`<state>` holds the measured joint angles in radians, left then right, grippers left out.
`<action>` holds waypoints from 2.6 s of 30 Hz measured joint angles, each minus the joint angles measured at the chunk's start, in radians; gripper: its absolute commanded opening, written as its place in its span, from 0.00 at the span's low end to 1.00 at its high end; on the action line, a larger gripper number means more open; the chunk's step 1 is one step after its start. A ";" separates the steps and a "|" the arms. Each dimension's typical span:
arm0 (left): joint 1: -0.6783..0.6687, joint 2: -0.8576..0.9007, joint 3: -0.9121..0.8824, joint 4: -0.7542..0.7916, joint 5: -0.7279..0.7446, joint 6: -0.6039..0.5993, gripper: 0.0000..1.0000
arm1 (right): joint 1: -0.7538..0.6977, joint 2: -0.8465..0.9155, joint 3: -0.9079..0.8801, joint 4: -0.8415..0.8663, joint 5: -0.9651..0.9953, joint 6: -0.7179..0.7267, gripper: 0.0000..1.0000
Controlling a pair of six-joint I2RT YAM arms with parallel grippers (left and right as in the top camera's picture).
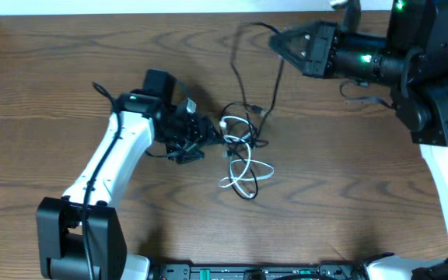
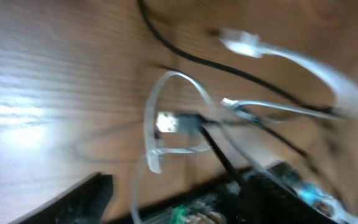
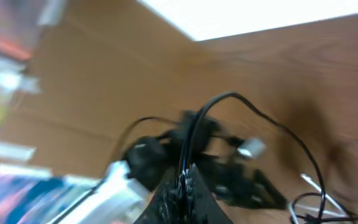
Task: Untangle cables
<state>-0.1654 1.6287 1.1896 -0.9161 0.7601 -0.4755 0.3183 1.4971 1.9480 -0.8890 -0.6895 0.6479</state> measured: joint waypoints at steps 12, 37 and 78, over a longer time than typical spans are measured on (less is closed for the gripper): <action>0.025 0.000 0.000 0.004 0.338 0.012 0.86 | 0.010 0.002 -0.004 0.009 0.044 0.021 0.01; -0.276 0.000 0.000 0.254 -0.064 -0.303 0.55 | 0.013 0.002 -0.004 0.142 -0.134 0.125 0.01; -0.063 0.004 0.000 -0.084 -0.737 -0.415 0.57 | -0.851 -0.053 -0.006 0.277 -0.164 0.130 0.01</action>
<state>-0.2287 1.6325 1.1896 -1.0004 0.0227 -0.8909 -0.5327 1.4437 1.9419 -0.6117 -0.8532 0.7776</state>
